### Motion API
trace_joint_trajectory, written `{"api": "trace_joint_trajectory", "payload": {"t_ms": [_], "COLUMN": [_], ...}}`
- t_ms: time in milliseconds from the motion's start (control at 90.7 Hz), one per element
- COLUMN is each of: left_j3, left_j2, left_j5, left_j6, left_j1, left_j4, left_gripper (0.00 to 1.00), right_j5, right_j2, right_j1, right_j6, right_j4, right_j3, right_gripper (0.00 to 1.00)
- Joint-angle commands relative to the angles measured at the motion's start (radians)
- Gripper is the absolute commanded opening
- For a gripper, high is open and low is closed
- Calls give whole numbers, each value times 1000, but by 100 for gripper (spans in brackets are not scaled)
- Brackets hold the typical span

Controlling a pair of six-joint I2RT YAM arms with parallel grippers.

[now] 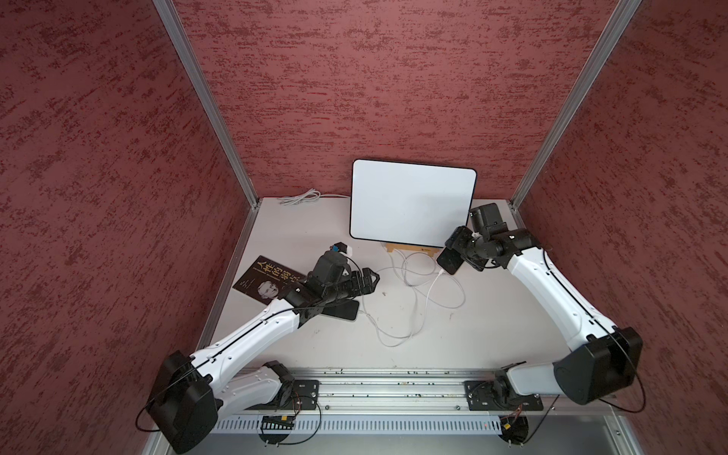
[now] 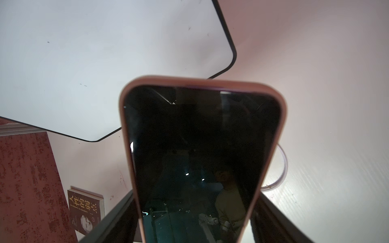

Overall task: Unplug the charging cable from the phone
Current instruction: Remove the charging cable from the phone.

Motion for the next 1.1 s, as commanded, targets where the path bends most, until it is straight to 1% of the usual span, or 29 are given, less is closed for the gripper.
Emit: {"api": "trace_joint_trajectory", "payload": {"t_ms": [0,66,132,264,474,606,749,1091], "left_j3": [-5,-12,-16,-9,-23,-25,-27,9], "left_j2": [-19,-14,-2,37,111,156,196,301], "left_j5": [91,128,149,150,161,169,186,225], "left_j6": [17,22,32,59,56,41,27,10], "left_j1": [-12,-23,-48,-113,-186,-207,-224,-246], "left_j4": [120,170,219,273,385,427,500,582], "left_gripper": [93,89,88,87,85,84,80,71], "right_j5": [53,61,68,81,96,104,106,104], "right_j2": [-3,1,5,11,4,-16,-36,-58], "right_j1": [36,52,69,98,133,148,159,184], "right_j6": [13,14,15,14,4,-7,-9,-7], "right_j4": [20,22,26,26,26,21,24,32], "right_j3": [51,56,60,69,74,69,53,31], "right_gripper": [37,37,37,36,36,36,36,36]}}
